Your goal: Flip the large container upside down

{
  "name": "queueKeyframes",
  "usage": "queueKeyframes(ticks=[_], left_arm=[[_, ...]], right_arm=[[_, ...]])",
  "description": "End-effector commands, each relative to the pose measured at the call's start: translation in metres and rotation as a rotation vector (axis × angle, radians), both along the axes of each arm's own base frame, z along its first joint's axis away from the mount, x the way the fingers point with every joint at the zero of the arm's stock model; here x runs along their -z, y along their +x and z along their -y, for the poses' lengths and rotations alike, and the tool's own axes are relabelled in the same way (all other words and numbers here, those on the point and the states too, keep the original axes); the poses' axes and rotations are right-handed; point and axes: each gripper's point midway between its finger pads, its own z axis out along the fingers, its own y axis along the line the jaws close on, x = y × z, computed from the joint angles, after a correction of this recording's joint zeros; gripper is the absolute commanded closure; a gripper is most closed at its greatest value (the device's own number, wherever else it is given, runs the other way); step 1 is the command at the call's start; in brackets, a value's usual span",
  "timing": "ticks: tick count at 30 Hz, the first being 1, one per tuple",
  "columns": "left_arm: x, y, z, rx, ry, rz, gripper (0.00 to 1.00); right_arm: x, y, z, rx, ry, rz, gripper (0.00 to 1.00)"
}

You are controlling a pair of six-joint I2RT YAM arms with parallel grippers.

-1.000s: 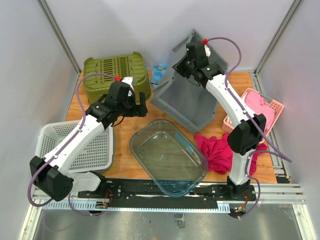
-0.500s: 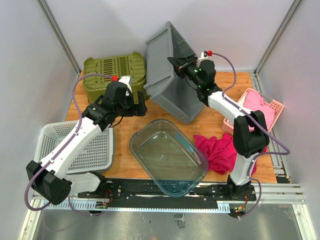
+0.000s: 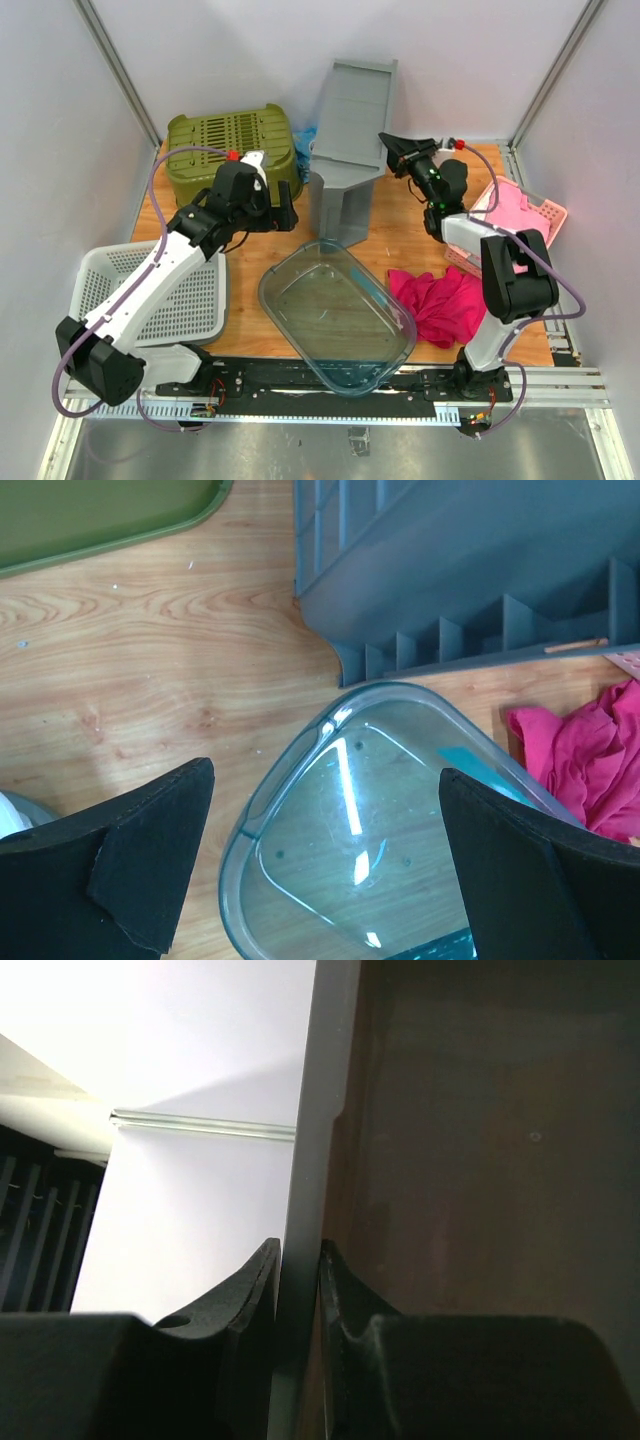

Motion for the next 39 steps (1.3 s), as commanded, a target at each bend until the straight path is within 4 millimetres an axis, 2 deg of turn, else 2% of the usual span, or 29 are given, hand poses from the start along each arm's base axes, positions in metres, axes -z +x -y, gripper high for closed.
queueKeyframes(ticks=[1,9,17,21,32,36,39], left_arm=[[-0.02,0.01,0.01,0.019,-0.039,0.047,0.01],[-0.019,0.016,0.023,0.059,-0.06,0.031,0.01],[-0.021,0.017,0.03,0.076,-0.083,0.029,0.01],[-0.025,0.017,0.034,0.09,-0.103,0.033,0.01],[-0.024,0.018,0.039,0.105,-0.116,0.028,0.01],[-0.023,0.018,0.04,0.109,-0.118,0.026,0.01],[-0.022,0.018,0.042,0.117,-0.121,0.021,0.01]], right_arm=[[-0.037,-0.025,0.043,0.06,0.048,0.14,0.99],[0.029,-0.057,0.088,0.114,-0.086,0.001,0.99],[0.077,-0.083,0.123,0.116,-0.241,-0.111,0.99],[0.108,-0.094,0.13,0.07,-0.341,-0.202,0.98],[0.15,-0.118,0.125,-0.009,-0.434,-0.331,0.86],[0.155,-0.121,0.126,-0.013,-0.467,-0.346,0.81],[0.155,-0.118,0.126,-0.035,-0.498,-0.358,0.71]])
